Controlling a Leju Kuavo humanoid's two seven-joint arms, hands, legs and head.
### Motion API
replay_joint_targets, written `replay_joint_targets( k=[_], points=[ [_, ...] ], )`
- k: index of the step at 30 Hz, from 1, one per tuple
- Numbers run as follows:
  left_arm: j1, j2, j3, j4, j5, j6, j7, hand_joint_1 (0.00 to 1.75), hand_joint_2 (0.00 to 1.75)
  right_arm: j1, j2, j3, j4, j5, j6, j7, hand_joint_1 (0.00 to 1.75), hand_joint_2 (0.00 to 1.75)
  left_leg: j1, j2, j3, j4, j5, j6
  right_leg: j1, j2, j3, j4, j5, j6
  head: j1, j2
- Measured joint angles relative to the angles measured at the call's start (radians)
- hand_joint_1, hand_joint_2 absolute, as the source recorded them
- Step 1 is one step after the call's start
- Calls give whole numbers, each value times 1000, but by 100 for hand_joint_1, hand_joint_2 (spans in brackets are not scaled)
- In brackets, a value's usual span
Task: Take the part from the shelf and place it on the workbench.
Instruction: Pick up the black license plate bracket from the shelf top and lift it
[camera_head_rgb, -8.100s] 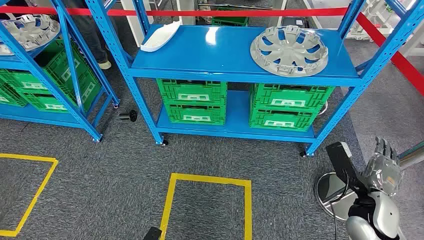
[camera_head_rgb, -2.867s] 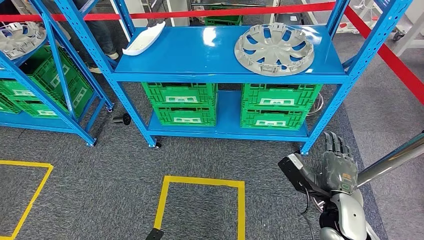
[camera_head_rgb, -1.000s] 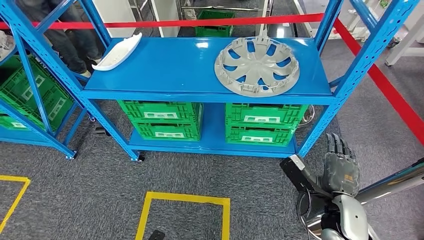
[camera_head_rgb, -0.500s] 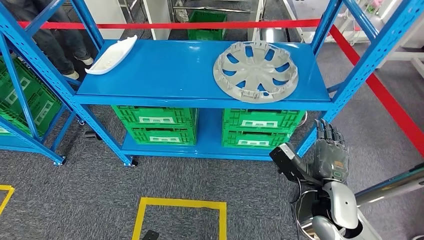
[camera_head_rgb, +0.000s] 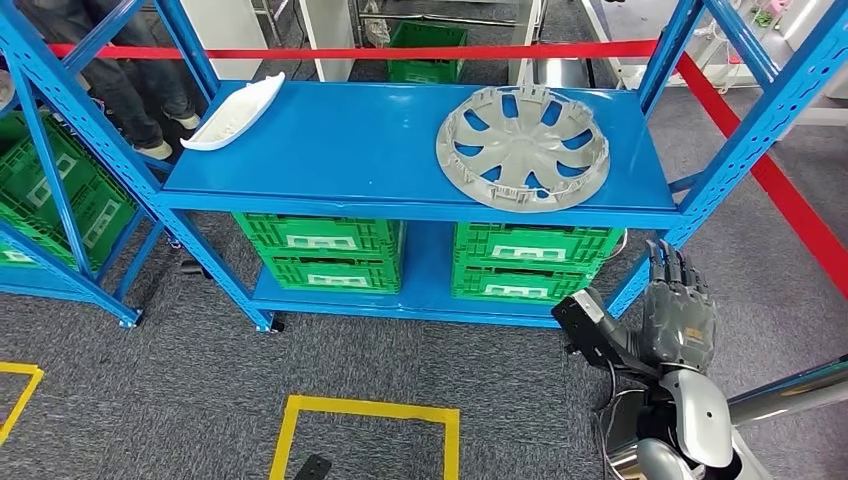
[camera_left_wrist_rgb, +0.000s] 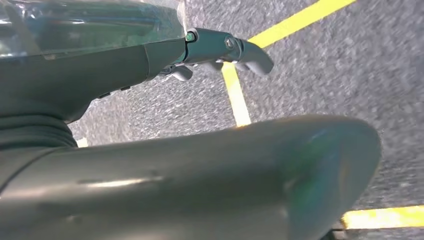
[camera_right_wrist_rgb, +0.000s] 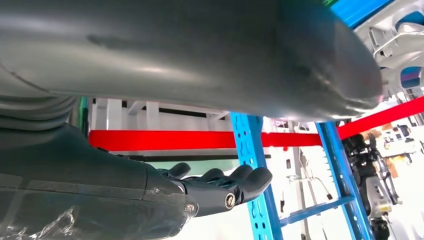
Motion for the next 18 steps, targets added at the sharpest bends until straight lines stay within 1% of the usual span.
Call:
replay_joint_targets(
  k=[1,3,4,5,6,7,8,9,10,11,13,14,15,16,17,18],
  points=[
    [-1,1,0,0,0,0,0,0,0,0,0,1,0,0,0,0,0,0,3,0,-19,43,-22,-7,-3,-2,7,-4,-1,-3,-4,0],
    [-1,1,0,0,-1,0,0,0,0,0,1,3,0,-1,2,-1,0,0,12,1,-79,168,-68,-20,-5,-4,16,-6,-6,-7,-9,0],
    [-1,1,0,0,-1,0,1,0,0,0,1,5,0,-1,2,-1,0,0,17,1,-105,215,-76,-25,-6,-3,20,-5,-9,-7,-10,0],
    [0,1,0,0,-1,0,1,0,0,0,1,7,0,-1,3,-1,0,0,21,1,-119,230,-65,-29,-7,-2,24,-5,-12,-4,-11,0],
    [0,1,0,0,-1,0,1,0,0,0,1,8,0,-1,3,-1,0,0,24,1,-116,208,-36,-32,-9,-1,29,-4,-16,-1,-11,0],
    [0,2,0,0,-2,0,1,0,0,0,1,9,0,-2,3,-1,0,0,27,1,-98,155,6,-35,-12,1,36,-4,-21,3,-12,0],
    [-1,2,0,0,-2,0,1,0,0,0,2,10,0,-2,3,-1,0,0,28,1,-75,97,40,-36,-14,2,42,-4,-26,9,-13,0],
    [-1,1,0,0,-2,0,1,0,0,-1,2,10,0,-2,3,-1,0,0,27,0,-53,47,63,-35,-15,3,47,-3,-30,16,-14,0],
    [-2,1,0,0,-2,0,1,0,0,-2,3,10,0,-2,2,-1,0,0,26,-1,-37,12,69,-30,-15,4,47,-3,-32,23,-17,0],
    [-2,1,0,0,-2,0,1,0,0,-3,3,10,0,-2,2,-1,0,0,23,-1,-31,-2,62,-22,-14,5,45,-4,-32,30,-18,0],
    [-1,1,0,0,-2,0,2,0,0,-4,3,10,0,-3,2,-2,0,0,22,-1,-28,-14,54,-3,-14,4,40,-7,-31,43,-19,0],
    [0,1,0,0,-2,0,2,0,0,-4,3,10,0,-3,2,-2,0,0,22,-2,-28,-17,54,6,-15,2,37,-2,-36,47,-17,0],
    [0,2,0,0,-2,0,2,0,0,-5,3,10,0,-3,2,-2,0,0,22,-2,-27,-20,55,14,-15,0,27,19,-50,49,-15,0],
    [0,2,0,0,-2,0,2,0,0,-5,3,10,0,-3,2,-2,0,0,22,-1,-25,-23,55,22,-15,-1,6,62,-72,50,-10,0],
    [0,2,0,0,-2,0,2,0,0,-5,3,10,0,-3,2,-2,0,0,19,-1,-24,-23,53,27,-14,-2,-26,125,-100,48,-5,0],
    [0,1,0,0,-2,0,2,0,0,-4,3,10,0,-3,2,-2,0,0,15,-1,-23,-23,51,32,-12,-2,-64,195,-126,47,-1,0]
  ],
)
